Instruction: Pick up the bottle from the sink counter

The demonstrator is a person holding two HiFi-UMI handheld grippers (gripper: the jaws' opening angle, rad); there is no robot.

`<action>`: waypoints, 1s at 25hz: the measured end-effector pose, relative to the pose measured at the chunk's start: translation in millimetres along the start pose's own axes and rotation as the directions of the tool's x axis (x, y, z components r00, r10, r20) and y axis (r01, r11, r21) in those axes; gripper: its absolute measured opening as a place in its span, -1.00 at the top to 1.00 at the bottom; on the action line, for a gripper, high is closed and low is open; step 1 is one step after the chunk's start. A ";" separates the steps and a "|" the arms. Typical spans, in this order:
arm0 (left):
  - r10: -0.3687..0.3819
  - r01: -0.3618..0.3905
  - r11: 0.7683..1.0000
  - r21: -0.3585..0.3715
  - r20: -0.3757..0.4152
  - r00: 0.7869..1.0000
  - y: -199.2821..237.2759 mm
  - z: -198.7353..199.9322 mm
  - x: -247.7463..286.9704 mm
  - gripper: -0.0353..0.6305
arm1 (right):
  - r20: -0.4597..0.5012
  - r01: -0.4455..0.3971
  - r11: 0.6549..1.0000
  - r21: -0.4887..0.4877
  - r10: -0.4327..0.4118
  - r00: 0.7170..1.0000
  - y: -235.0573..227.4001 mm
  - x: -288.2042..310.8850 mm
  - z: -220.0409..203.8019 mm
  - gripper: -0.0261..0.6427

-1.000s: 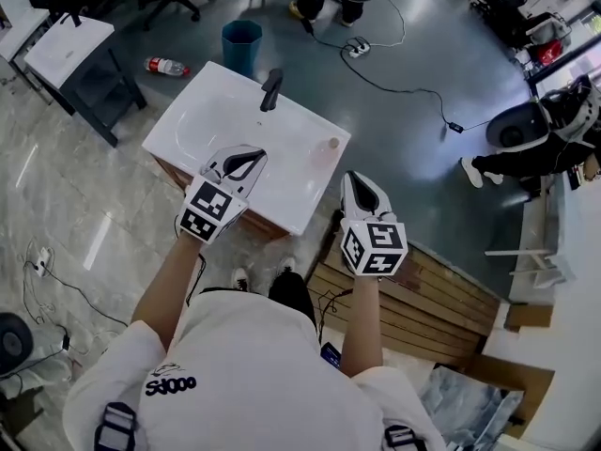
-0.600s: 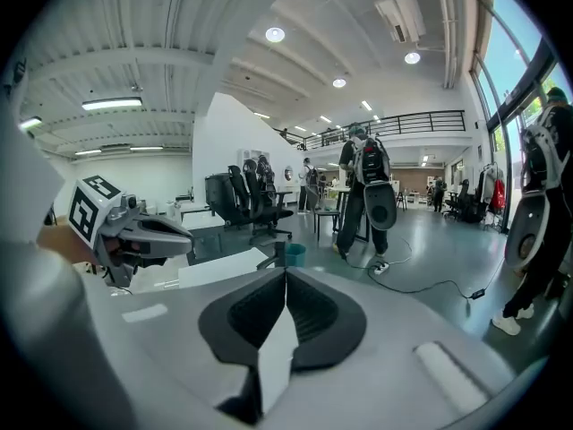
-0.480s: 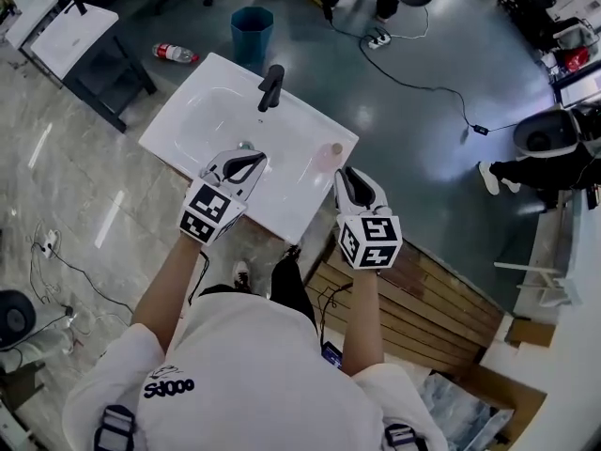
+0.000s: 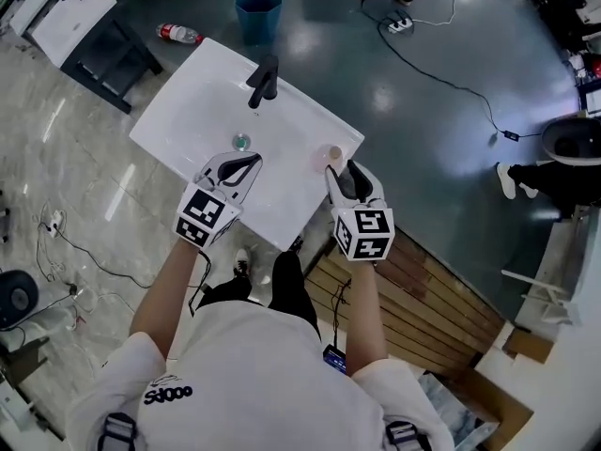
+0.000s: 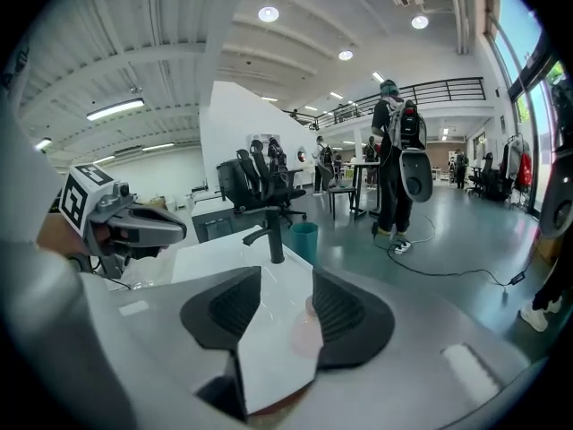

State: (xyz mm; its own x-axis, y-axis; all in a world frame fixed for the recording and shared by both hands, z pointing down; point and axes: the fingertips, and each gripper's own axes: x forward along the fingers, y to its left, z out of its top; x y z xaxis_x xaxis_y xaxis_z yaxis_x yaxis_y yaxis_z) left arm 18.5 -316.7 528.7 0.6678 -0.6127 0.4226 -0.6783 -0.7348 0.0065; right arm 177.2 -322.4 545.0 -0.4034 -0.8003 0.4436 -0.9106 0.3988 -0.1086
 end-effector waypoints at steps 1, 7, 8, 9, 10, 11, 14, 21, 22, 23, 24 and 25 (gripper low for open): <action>0.005 -0.005 1.000 -0.005 -0.006 1.000 0.7 -2.4 4.1 0.88 | -0.009 -0.003 1.000 0.004 0.003 1.000 -3.9 5.4 -4.1 0.35; 0.033 -0.034 0.998 -0.043 -0.043 0.999 5.4 -19.3 21.9 0.88 | -0.070 -0.028 1.000 0.012 0.029 0.997 -19.6 38.6 -31.9 0.28; 0.037 -0.039 0.998 -0.048 -0.050 0.998 6.4 -22.0 24.1 0.88 | -0.078 -0.028 1.000 0.012 0.029 0.997 -22.1 44.0 -36.3 0.28; 0.041 -0.044 0.998 -0.053 -0.057 0.998 7.1 -24.5 26.3 0.88 | -0.081 -0.024 1.000 0.011 0.025 0.996 -25.3 48.8 -40.5 0.27; 0.045 -0.049 0.997 -0.060 -0.063 0.997 7.4 -26.6 28.4 0.88 | -0.082 -0.016 1.000 0.007 0.017 0.997 -28.8 53.2 -44.2 0.27; 0.049 -0.053 0.996 -0.067 -0.067 0.997 7.3 -28.1 30.5 0.88 | -0.081 -0.009 1.000 0.000 0.009 0.997 -31.8 57.2 -47.8 0.27; 0.057 -0.063 0.995 -0.077 -0.080 0.995 7.5 -33.9 35.8 0.88 | -0.090 -0.019 1.000 -0.024 0.017 0.996 -33.6 68.5 -59.2 0.27; 0.081 -0.096 0.987 -0.128 -0.118 0.990 8.1 -55.0 44.9 0.88 | -0.074 -0.076 0.994 -0.083 0.070 0.995 -37.2 94.1 -75.3 0.27; 0.083 -0.099 0.986 -0.134 -0.123 0.989 7.8 -57.6 45.6 0.88 | -0.068 -0.082 0.992 -0.095 0.076 0.995 -36.8 96.8 -75.6 0.27; 0.085 -0.103 0.985 -0.139 -0.129 0.988 7.8 -60.3 45.7 0.88 | -0.063 -0.087 0.991 -0.106 0.080 0.995 -36.2 99.1 -75.6 0.28; 0.088 -0.108 0.984 -0.144 -0.135 0.987 8.0 -63.1 45.5 0.88 | -0.057 -0.091 0.989 -0.115 0.085 0.995 -35.3 101.0 -75.3 0.28; 0.091 -0.111 0.983 -0.147 -0.141 0.986 8.3 -65.8 45.1 0.88 | -0.053 -0.096 0.988 -0.119 0.090 0.994 -34.4 102.8 -75.2 0.28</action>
State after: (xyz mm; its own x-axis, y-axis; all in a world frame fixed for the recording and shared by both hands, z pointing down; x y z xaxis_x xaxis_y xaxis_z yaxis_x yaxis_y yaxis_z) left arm 22.9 -331.2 607.4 0.5537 -0.6299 0.5446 -0.7861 -0.6111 0.0924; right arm 173.9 -384.8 661.2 -0.4787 -0.7359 0.4788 -0.8502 0.5245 -0.0440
